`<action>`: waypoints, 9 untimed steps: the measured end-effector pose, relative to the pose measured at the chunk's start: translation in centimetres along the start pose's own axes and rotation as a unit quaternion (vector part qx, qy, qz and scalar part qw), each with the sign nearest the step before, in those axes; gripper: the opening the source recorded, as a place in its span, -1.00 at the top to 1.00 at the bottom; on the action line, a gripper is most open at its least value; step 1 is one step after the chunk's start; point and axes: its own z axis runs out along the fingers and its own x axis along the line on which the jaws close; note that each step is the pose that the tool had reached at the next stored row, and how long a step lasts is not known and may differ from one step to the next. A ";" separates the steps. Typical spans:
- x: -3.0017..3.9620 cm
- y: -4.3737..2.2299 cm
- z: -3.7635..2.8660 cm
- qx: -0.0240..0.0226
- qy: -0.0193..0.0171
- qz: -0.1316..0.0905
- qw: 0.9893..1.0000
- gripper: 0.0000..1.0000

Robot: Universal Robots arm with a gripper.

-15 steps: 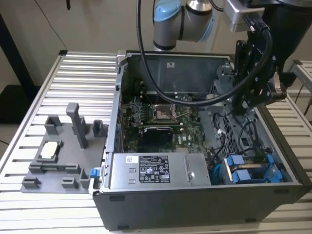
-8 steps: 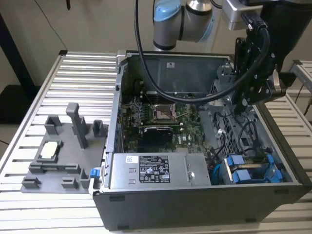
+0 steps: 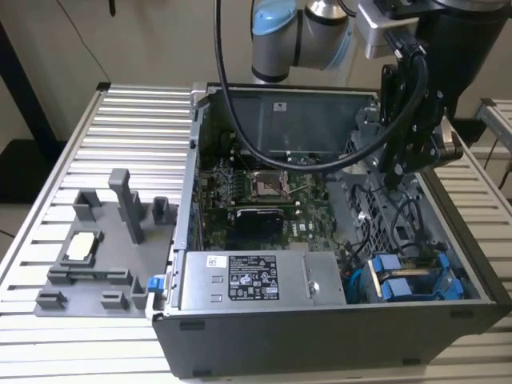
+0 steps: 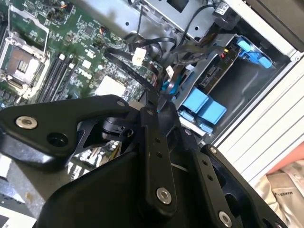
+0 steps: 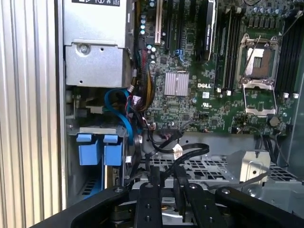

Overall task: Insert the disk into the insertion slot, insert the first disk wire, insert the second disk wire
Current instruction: 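Insert the second disk wire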

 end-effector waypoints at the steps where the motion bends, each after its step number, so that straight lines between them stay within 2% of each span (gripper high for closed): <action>1: 0.00 -0.01 0.02 0.001 0.001 0.000 1.000 0.47; 3: 0.00 0.00 0.06 0.002 0.003 -0.001 1.000 0.47; 7: 0.01 0.04 0.22 0.002 0.014 -0.002 1.000 0.47; 9: 0.01 0.07 0.32 0.002 0.017 -0.002 1.000 0.47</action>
